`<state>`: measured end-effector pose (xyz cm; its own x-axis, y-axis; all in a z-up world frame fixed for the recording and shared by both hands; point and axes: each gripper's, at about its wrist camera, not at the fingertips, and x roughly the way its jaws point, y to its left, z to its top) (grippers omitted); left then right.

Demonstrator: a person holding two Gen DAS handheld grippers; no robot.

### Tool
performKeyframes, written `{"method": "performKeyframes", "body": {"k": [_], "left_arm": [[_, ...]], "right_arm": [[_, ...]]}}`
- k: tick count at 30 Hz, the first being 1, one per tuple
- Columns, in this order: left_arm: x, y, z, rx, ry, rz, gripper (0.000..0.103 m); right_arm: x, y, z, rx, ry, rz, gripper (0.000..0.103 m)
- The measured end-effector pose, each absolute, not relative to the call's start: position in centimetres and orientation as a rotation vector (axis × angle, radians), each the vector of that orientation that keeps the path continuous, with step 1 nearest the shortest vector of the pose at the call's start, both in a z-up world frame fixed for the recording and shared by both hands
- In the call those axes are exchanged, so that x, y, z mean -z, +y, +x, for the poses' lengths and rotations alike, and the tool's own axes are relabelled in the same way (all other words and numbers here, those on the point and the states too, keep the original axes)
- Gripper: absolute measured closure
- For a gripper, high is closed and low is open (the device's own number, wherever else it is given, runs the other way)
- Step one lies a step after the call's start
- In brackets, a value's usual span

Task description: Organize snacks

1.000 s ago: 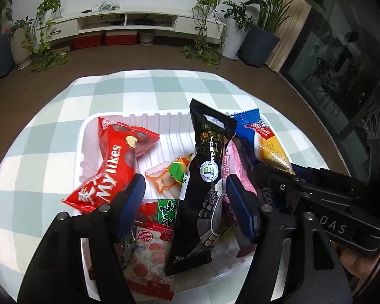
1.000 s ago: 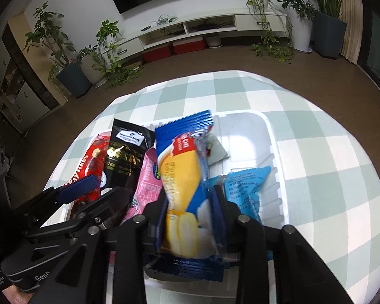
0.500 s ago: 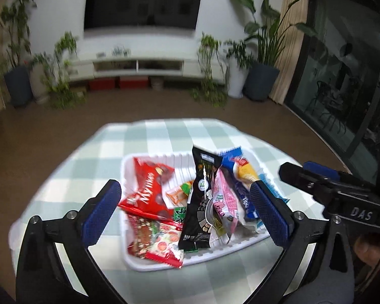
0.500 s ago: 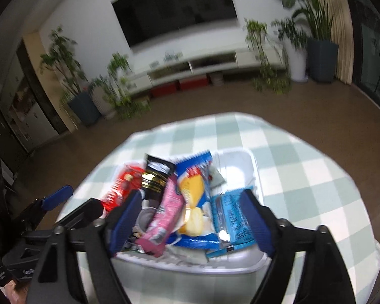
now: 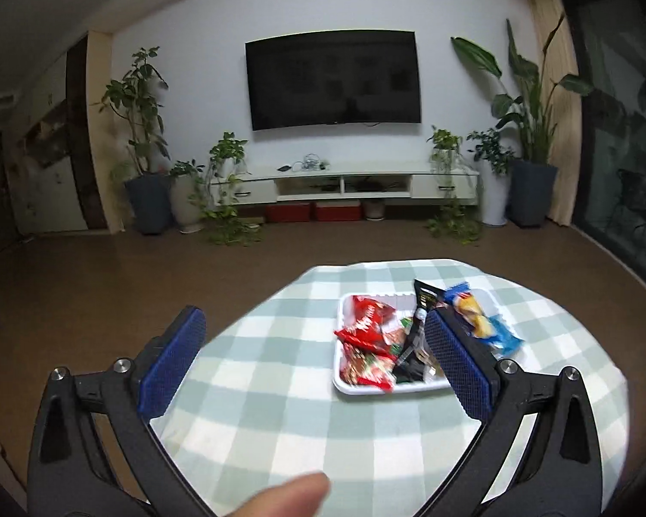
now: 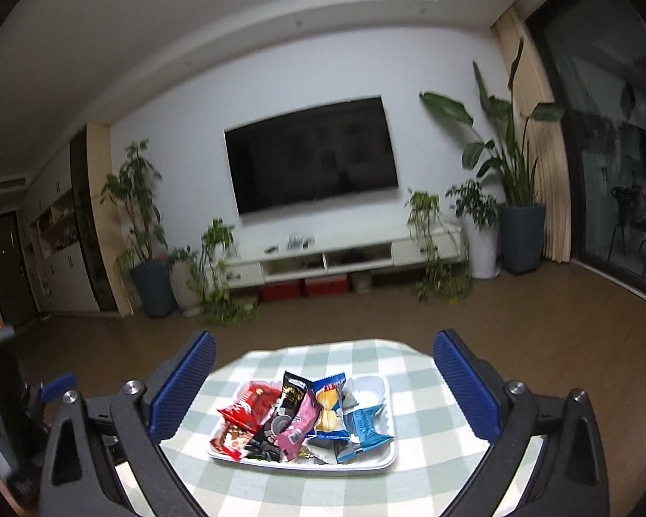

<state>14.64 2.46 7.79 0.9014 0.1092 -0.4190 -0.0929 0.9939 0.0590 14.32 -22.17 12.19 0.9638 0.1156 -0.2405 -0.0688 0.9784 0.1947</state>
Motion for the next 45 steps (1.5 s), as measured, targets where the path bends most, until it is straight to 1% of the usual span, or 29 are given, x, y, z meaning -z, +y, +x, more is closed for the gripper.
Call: {"method": "performKeyframes", "body": {"k": [5, 12, 18, 25, 33, 45], "left_arm": [[-7.2, 2.5, 10.3, -0.065, 0.524, -0.005, 0.000], [-3.2, 1.5, 5.3, -0.035, 0.675, -0.022, 0.000], [0.3, 0.4, 3.1, -0.010, 0.771, -0.003, 0.000], [0.6, 0.5, 3.1, -0.001, 0.789, -0.015, 0.000], [0.6, 0.7, 3.4, -0.005, 0.814, -0.014, 0.000], [1.3, 0.5, 3.4, -0.006, 0.830, -0.007, 0.000]], "right_arm": [[-12.2, -22.9, 11.4, -0.059, 0.370, 0.215, 0.000], [-7.8, -22.8, 7.7, -0.008, 0.522, 0.242, 0.000], [-5.7, -21.6, 5.0, -0.019, 0.559, 0.194, 0.000], [-4.5, -19.9, 2.4, -0.054, 0.579, 0.114, 0.000], [-2.7, -19.3, 2.3, -0.058, 0.639, 0.102, 0.000], [-2.0, -18.9, 2.3, -0.059, 0.660, 0.095, 0.000]]}}
